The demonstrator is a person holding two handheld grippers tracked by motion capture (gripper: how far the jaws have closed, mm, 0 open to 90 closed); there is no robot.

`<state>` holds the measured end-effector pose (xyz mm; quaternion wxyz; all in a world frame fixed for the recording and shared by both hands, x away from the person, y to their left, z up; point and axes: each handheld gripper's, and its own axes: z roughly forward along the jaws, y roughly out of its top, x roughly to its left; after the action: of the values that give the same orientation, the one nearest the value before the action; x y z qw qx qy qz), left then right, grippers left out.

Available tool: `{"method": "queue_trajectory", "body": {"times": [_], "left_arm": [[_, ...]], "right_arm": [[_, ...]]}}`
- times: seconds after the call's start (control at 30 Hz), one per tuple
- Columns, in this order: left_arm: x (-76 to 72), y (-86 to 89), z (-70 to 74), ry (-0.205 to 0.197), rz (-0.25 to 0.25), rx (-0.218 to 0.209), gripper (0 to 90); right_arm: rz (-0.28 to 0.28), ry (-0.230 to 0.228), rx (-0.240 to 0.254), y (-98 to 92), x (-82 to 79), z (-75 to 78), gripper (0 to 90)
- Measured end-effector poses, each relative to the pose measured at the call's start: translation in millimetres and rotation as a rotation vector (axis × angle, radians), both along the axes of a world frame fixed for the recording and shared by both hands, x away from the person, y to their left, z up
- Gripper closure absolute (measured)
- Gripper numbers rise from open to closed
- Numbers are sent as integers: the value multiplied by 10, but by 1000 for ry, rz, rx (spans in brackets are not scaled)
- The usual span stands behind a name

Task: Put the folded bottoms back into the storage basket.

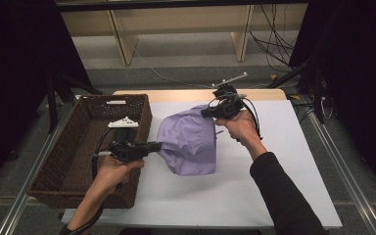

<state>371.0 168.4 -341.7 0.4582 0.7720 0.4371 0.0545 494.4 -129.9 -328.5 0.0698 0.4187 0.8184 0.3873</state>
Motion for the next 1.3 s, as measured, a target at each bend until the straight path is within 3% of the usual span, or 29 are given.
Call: {"method": "queue_trajectory", "body": {"times": [1.3], "left_arm": [[-2, 656, 298, -38, 76, -66, 882]], "right_arm": [[52, -47, 4, 634, 136, 495, 789]]}}
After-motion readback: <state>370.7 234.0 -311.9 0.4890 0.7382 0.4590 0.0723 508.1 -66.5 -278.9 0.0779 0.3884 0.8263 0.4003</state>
